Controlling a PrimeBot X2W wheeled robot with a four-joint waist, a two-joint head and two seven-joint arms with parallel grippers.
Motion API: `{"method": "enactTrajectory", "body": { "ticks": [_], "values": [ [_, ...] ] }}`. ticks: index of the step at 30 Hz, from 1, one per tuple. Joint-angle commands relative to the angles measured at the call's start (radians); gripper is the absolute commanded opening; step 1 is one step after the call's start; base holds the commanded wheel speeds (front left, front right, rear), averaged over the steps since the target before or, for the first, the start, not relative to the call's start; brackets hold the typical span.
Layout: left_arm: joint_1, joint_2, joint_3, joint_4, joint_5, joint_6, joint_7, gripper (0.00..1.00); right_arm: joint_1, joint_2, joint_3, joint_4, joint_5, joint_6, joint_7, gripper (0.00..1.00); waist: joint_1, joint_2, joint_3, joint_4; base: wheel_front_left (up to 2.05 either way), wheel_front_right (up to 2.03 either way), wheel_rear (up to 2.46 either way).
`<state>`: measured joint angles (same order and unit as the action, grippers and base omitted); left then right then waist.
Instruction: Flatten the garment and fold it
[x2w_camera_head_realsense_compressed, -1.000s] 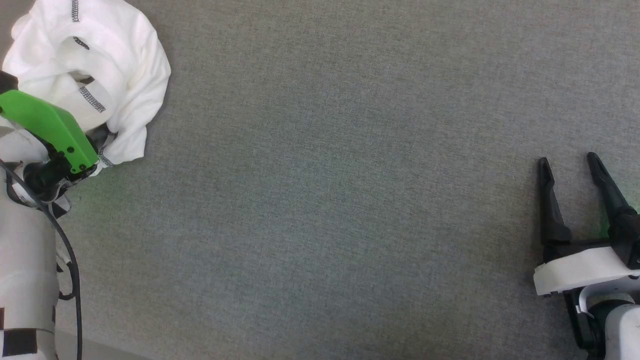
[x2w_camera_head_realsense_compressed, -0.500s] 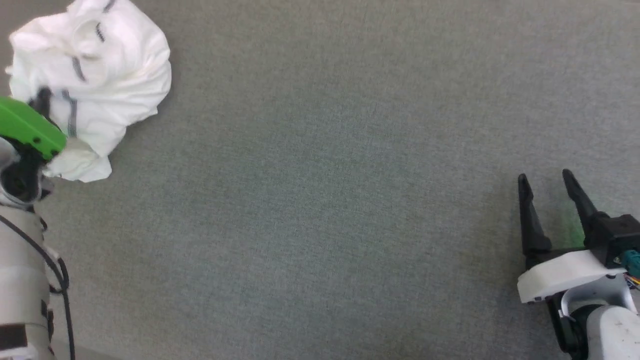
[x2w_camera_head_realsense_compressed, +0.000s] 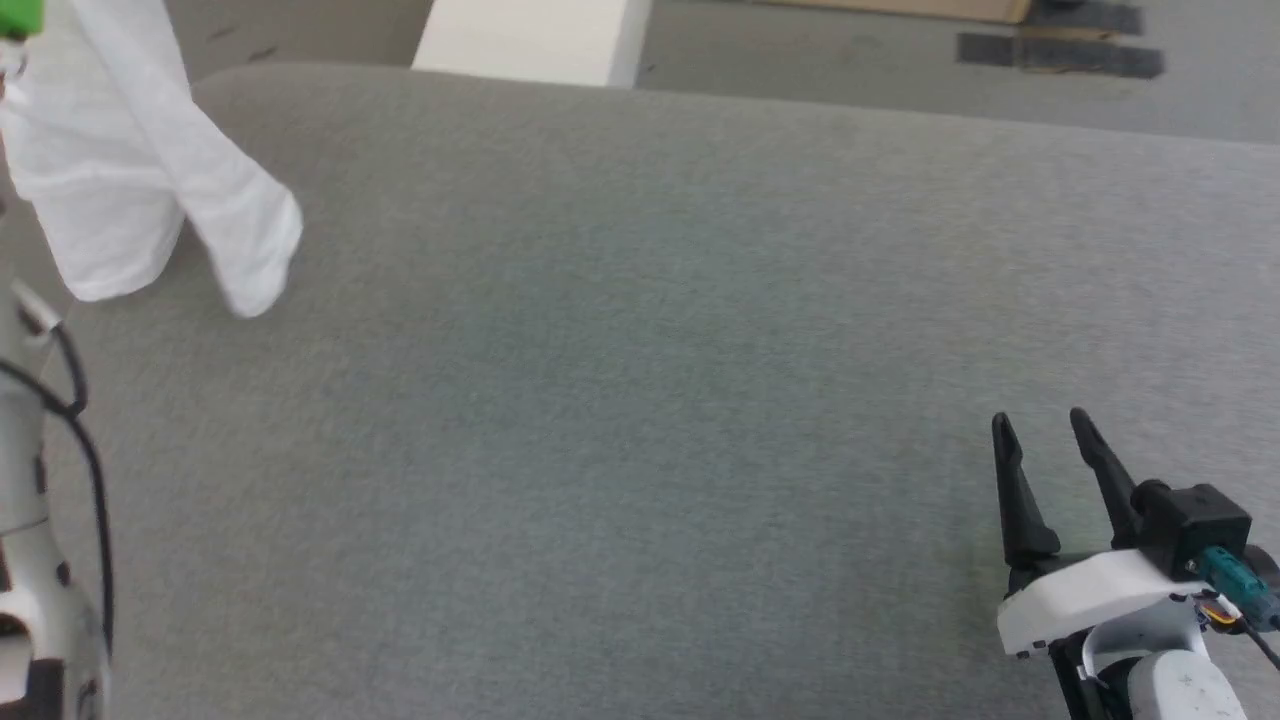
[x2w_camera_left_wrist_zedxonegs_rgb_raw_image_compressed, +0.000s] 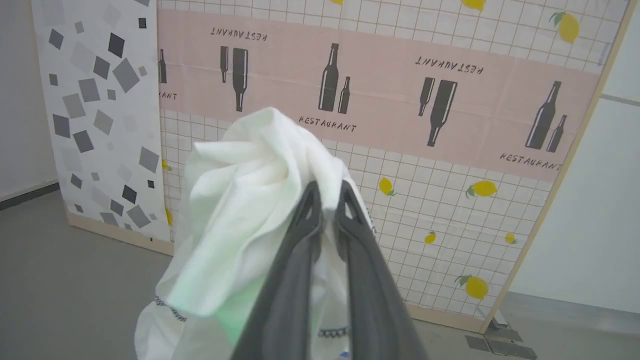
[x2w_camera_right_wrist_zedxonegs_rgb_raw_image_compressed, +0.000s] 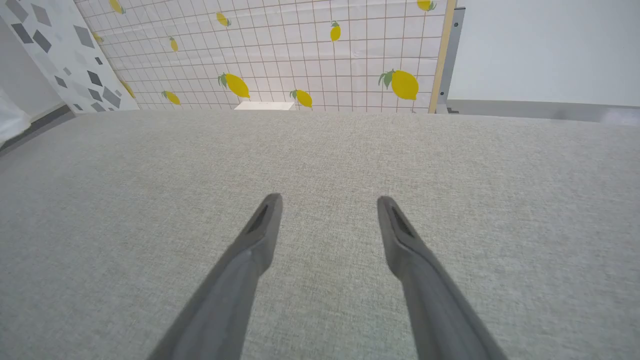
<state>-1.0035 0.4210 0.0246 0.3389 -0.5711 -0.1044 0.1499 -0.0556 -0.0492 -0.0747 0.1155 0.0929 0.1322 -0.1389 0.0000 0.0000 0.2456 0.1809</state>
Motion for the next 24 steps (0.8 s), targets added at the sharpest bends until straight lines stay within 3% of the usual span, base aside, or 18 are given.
{"method": "enactTrajectory", "body": {
  "ticks": [1,6,13,24],
  "values": [
    [-0.038,-0.021,-0.023,-0.024,0.013,-0.008,0.000,0.00,0.010,-0.001,0.003,0.011,0.011,-0.002,-0.013,1.00,0.0000,0.0000,-0.101,-0.113,0.00,0.00,0.00],
    [-0.134,-0.086,-0.101,-0.077,0.006,-0.013,0.028,0.00,0.026,-0.001,-0.001,0.044,0.031,-0.002,-0.033,1.00,0.0000,0.0000,-0.126,-0.176,0.00,0.00,0.00],
    [-0.182,-0.146,-0.201,-0.032,0.008,-0.018,0.080,0.00,0.028,-0.001,-0.008,0.073,0.047,-0.002,-0.058,1.00,0.0000,0.0000,-0.136,-0.230,0.00,0.00,0.00],
    [0.155,-0.250,-0.446,0.000,-0.059,-0.026,0.109,0.00,0.018,-0.001,-0.020,0.096,0.057,-0.002,-0.084,1.00,0.0000,0.0000,-0.142,-0.240,0.00,0.00,0.00]
  ]
}}
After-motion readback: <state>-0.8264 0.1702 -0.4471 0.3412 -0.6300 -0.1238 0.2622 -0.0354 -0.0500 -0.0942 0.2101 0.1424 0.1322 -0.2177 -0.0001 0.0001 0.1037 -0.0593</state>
